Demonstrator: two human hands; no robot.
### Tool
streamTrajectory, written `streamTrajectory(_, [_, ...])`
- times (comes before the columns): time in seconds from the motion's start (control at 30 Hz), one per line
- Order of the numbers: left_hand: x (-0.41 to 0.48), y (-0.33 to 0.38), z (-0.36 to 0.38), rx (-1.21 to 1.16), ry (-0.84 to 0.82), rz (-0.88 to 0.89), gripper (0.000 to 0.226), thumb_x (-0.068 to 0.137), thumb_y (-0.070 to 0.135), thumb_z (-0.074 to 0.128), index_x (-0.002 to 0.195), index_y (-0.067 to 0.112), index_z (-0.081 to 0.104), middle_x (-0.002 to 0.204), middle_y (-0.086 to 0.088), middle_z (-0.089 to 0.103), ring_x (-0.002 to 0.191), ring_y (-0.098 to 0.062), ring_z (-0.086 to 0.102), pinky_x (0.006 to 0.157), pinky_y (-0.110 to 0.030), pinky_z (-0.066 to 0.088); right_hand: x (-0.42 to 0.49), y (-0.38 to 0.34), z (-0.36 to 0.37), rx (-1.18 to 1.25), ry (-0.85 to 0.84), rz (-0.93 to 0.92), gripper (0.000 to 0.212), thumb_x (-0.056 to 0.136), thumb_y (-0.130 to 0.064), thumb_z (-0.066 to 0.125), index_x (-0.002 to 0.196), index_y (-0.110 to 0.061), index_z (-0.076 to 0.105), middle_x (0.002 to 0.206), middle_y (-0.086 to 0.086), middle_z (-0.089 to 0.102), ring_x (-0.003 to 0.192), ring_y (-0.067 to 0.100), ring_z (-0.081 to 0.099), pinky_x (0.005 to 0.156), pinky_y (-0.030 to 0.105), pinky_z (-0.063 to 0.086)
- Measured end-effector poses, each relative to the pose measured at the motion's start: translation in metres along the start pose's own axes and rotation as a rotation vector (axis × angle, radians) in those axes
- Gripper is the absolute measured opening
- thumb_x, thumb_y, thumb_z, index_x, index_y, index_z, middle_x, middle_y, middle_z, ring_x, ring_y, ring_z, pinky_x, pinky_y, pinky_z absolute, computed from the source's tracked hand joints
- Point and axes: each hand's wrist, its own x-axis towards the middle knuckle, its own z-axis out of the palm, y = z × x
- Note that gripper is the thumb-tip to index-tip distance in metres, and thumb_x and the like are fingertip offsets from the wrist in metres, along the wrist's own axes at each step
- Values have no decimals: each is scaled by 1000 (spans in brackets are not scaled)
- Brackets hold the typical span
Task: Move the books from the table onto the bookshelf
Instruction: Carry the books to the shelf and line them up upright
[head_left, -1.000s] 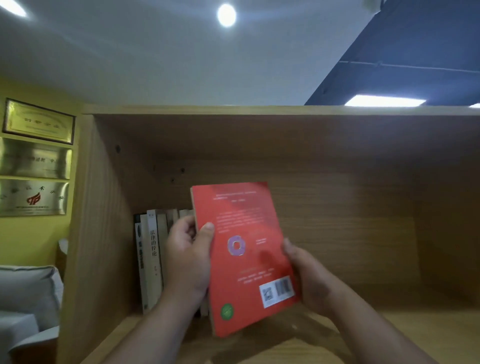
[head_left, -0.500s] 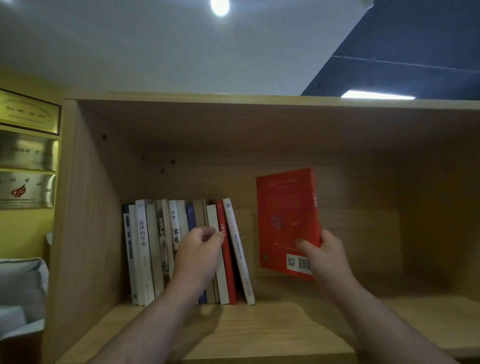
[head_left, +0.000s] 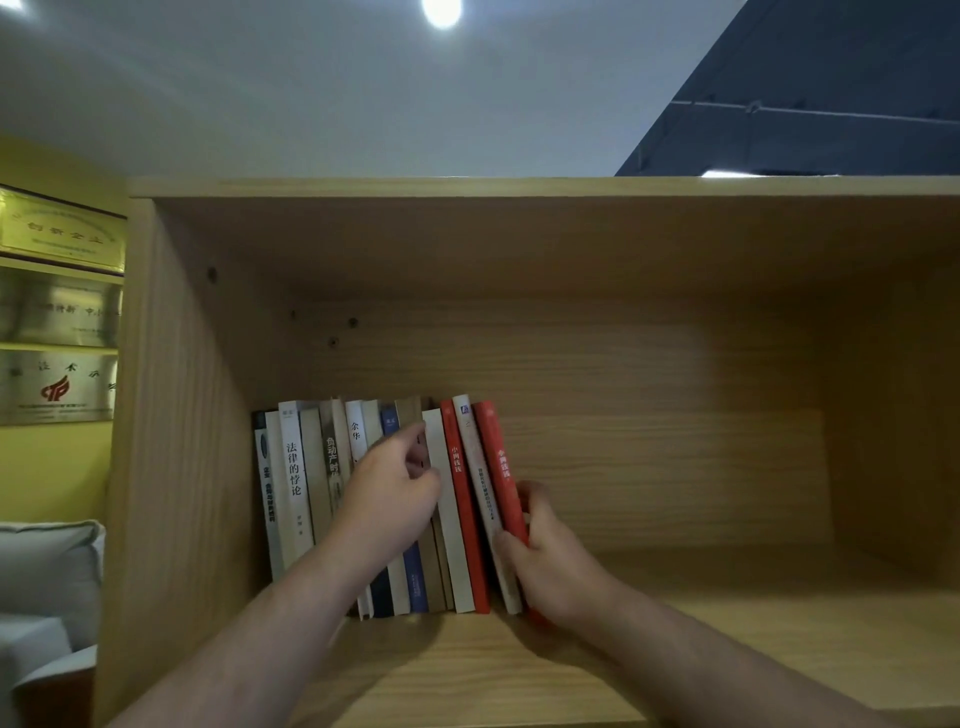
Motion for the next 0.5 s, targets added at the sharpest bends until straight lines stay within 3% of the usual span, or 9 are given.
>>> streamTrajectory(0.07, [6, 0, -7, 186, -2, 49, 60, 94, 25, 65, 148, 40, 42, 115, 9, 61, 95, -6, 62, 79, -27, 57, 0, 1, 1, -18, -32, -3, 56, 104, -31, 54, 152, -37, 25, 143, -4, 54, 126, 11, 58, 106, 34, 53])
streamTrajectory(0.13, [12, 2, -14, 353, 4, 64, 78, 94, 31, 67, 157, 42, 22, 137, 4, 57, 90, -2, 57, 72, -20, 52, 3, 3, 2, -35, -68, -3, 67, 102, -34, 58, 155, -41, 19, 148, -4, 49, 134, 15, 54, 111, 41, 50])
streamTrajectory(0.2, [19, 8, -22, 466, -30, 55, 83, 94, 37, 66, 159, 41, 14, 139, 1, 58, 87, -4, 55, 65, -18, 48, 7, 4, 4, -76, -101, -1, 79, 98, -32, 64, 157, -45, 13, 151, -6, 44, 138, 16, 50, 113, 43, 48])
streamTrajectory(0.37, [38, 26, -30, 568, -164, -11, 74, 97, 35, 60, 158, 43, 19, 143, 3, 57, 100, -13, 58, 75, -27, 51, 22, 1, 14, -133, -87, 16, 102, 88, -27, 77, 158, -47, 5, 153, -7, 41, 138, 18, 50, 114, 48, 47])
streamTrajectory(0.5, [46, 37, -30, 619, -268, 16, 58, 96, 27, 60, 148, 38, 38, 123, 6, 64, 103, -14, 61, 85, -34, 54, 28, 8, 15, -118, -68, -2, 99, 89, -27, 77, 158, -44, 8, 147, -8, 47, 134, 15, 53, 111, 43, 49])
